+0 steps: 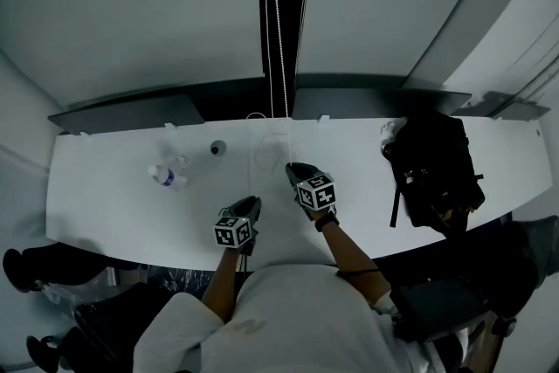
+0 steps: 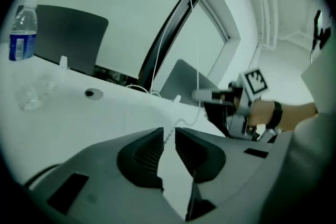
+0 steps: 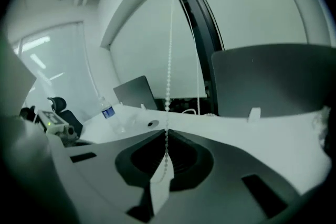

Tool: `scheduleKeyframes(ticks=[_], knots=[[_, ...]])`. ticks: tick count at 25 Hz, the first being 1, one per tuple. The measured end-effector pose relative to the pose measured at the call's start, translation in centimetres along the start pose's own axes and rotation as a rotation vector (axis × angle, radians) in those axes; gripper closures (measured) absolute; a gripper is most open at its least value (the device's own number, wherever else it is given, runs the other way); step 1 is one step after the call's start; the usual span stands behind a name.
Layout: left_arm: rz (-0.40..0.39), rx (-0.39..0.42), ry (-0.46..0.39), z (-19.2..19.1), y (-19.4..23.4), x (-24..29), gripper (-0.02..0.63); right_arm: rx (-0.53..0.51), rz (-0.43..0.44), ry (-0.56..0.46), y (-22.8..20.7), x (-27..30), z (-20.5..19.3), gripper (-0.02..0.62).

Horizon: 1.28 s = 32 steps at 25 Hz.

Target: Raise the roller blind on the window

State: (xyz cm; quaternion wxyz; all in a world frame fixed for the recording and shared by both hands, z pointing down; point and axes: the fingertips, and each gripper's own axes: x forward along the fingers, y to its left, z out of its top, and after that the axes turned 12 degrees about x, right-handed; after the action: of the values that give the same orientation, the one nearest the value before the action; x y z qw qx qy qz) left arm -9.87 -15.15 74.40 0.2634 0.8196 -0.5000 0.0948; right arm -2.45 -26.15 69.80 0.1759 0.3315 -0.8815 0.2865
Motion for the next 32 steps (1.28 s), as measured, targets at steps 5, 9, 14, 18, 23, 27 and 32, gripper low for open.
scheduleKeyframes(ticks=[5,9,14,18,23,27,32], knots=[[-0.109,0.012,-0.259,14.2,0.2,-0.1,0.433,0.066,0.087,0.033,2.4,0.7,-1.4,0.584],[-0.184,0.175,-0.362,26.7,-0.7,1.7,0.433,0.098,0.153,0.026,4.9,1.3,-1.6,0.584],[-0.271,0.274,-0.451,38.0,-3.6,3.9,0.433,0.07,0.119,0.004,3.8,-0.4,-1.7,0.584],[-0.179,0.397,-0.425,42.1,-3.8,5.4,0.434,0.01,0.083,0.006,3.3,-1.2,-1.6,0.584],[-0.153,0.374,-0.429,42.4,-3.1,6.4,0.581,-0.038,0.088,0.33,3.4,-0.7,-9.5,0.592],[-0.179,0.326,-0.454,41.8,-3.1,6.4,0.594,0.054,0.098,0.463,4.1,-1.5,-20.0,0.592],[-0.082,0.406,-0.453,41.9,-2.1,5.7,0.597,-0.027,0.121,0.395,3.7,-0.6,-18.1,0.585]])
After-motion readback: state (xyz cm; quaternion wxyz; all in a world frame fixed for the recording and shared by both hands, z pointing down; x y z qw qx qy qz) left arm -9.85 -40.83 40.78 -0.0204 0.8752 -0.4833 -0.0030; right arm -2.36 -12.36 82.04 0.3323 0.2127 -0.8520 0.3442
